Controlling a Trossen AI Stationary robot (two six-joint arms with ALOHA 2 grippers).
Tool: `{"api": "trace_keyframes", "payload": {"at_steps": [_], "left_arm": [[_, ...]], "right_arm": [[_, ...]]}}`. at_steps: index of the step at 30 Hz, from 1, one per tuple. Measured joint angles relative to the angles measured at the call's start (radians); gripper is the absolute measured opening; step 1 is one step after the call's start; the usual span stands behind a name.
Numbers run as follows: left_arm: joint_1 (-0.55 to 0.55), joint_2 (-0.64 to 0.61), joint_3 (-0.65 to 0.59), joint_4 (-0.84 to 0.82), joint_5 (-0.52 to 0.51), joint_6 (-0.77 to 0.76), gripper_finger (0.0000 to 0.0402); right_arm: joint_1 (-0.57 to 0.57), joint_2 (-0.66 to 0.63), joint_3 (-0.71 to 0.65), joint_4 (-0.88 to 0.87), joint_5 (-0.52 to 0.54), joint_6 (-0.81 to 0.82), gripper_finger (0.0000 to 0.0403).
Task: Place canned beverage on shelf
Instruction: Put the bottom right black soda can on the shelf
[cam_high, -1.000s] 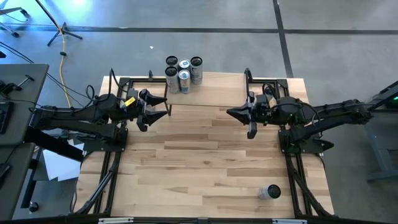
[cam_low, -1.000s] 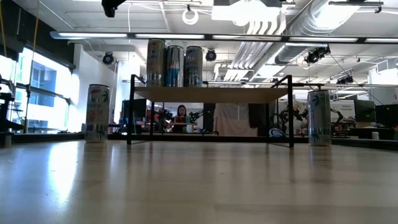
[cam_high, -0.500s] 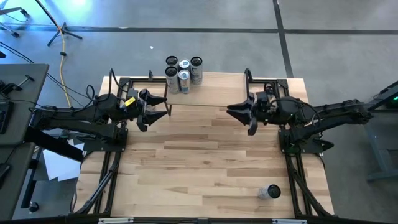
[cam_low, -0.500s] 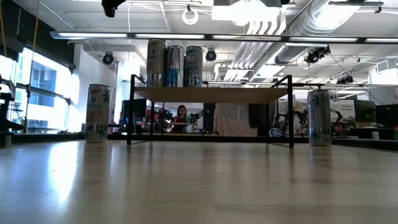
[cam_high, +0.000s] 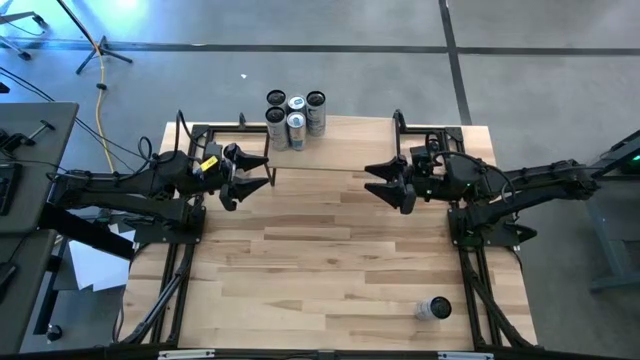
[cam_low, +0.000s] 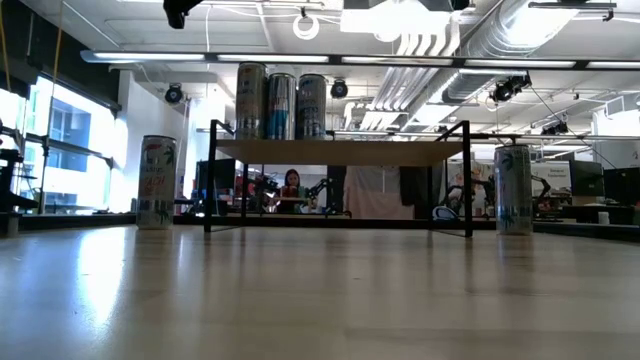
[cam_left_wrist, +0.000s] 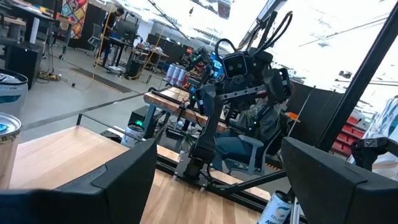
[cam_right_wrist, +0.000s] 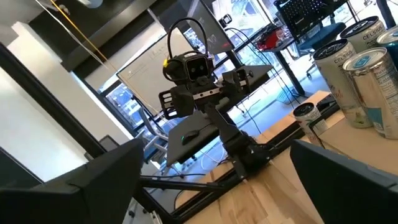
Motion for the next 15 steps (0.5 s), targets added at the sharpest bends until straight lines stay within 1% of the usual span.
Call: {"api": "trace_keyframes", "payload": {"at_steps": [3, 8, 10, 15], "left_arm": [[0.000, 0.000, 0.000, 0.000, 0.000, 0.000, 0.0314], [0.000, 0.000, 0.000, 0.000, -0.009, 0.000, 0.0314], [0.000, 0.000, 0.000, 0.000, -0.024, 0.000, 0.0314], [0.000, 0.000, 0.000, 0.000, -0.045, 0.000, 0.0314]], "right_arm": [[0.000, 0.000, 0.000, 0.000, -0.011, 0.016, 0.0396], [0.004, 0.000, 0.002, -0.038, -0.124, 0.053, 0.0396], [0.014, 0.000, 0.033, -0.166, -0.141, 0.104, 0.0396], [0.036, 0.024, 0.170, -0.617, -0.134, 0.202, 0.0396]]}}
